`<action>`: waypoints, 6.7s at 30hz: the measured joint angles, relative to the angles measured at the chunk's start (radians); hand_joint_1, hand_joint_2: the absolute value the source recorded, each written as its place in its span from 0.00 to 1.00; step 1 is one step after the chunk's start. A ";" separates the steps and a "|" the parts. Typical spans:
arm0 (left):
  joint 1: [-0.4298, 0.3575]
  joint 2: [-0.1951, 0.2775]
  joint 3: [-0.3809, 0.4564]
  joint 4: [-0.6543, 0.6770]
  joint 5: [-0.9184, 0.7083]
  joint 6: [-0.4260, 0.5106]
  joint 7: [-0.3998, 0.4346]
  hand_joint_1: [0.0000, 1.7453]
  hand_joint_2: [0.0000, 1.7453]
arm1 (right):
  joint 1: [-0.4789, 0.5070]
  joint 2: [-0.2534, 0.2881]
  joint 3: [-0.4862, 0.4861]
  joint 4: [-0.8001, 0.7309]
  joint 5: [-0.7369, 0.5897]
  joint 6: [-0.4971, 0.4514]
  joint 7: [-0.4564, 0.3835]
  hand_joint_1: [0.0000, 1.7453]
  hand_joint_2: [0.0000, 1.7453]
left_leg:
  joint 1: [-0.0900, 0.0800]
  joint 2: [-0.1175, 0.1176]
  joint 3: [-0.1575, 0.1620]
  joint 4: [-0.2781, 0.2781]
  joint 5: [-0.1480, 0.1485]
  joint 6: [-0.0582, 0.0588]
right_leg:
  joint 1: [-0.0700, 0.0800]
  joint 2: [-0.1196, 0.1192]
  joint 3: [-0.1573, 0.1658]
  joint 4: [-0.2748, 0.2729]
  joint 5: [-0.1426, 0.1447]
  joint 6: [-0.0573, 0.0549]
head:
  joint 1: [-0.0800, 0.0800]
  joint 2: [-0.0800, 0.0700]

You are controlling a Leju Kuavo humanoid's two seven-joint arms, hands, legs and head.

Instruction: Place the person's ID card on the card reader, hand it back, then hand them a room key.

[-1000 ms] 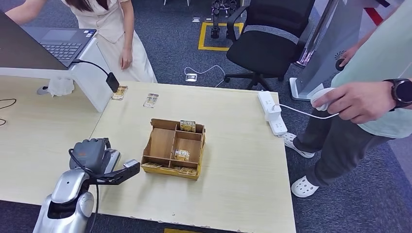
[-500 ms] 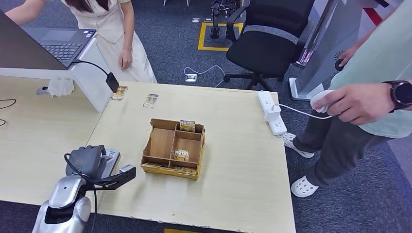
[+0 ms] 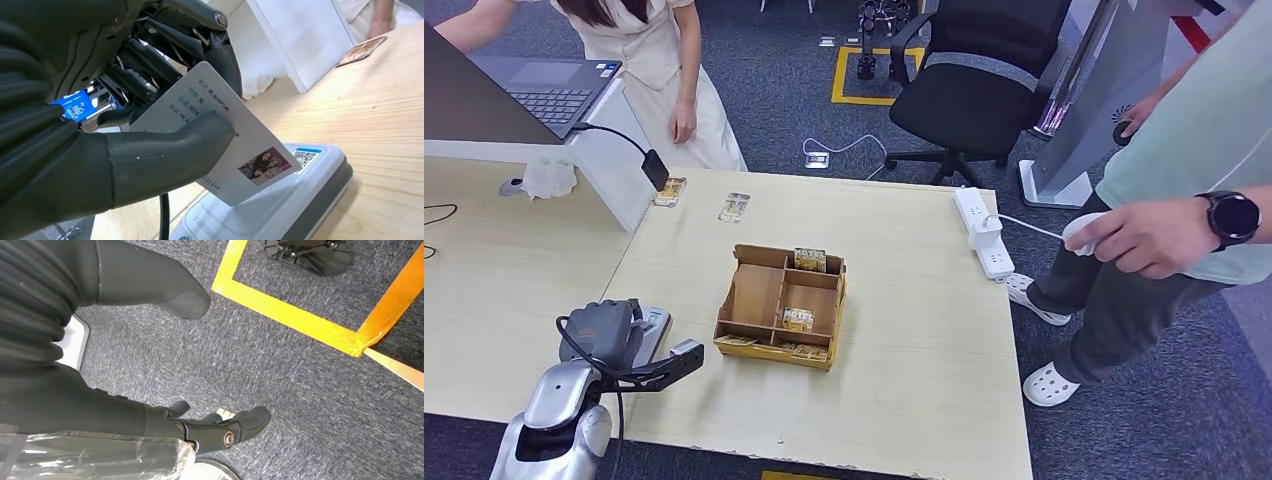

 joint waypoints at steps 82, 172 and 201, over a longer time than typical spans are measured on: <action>-0.194 -0.023 0.029 -0.024 0.227 0.245 -0.171 1.00 1.00 | -0.003 0.000 0.023 -0.002 0.021 -0.020 -0.025 0.00 1.00 | 0.000 -0.001 0.000 -0.001 0.005 -0.003 | 0.002 -0.001 -0.001 0.001 0.003 -0.003 | 0.000 0.000; -0.185 0.462 -0.805 -0.189 0.492 -0.042 -0.134 0.00 1.00 | -0.055 -0.013 -0.067 0.057 0.061 -0.016 -0.057 0.00 1.00 | 0.001 0.000 -0.002 -0.001 0.006 -0.006 | 0.003 0.000 -0.004 0.002 0.004 -0.006 | 0.000 0.000; -0.085 0.217 -0.678 -0.188 0.199 -0.017 0.004 0.00 1.00 | -0.055 -0.013 -0.029 0.040 0.003 -0.010 -0.032 0.00 1.00 | 0.000 0.000 -0.002 -0.001 0.006 -0.006 | 0.003 0.000 -0.005 0.002 0.004 -0.006 | 0.000 0.000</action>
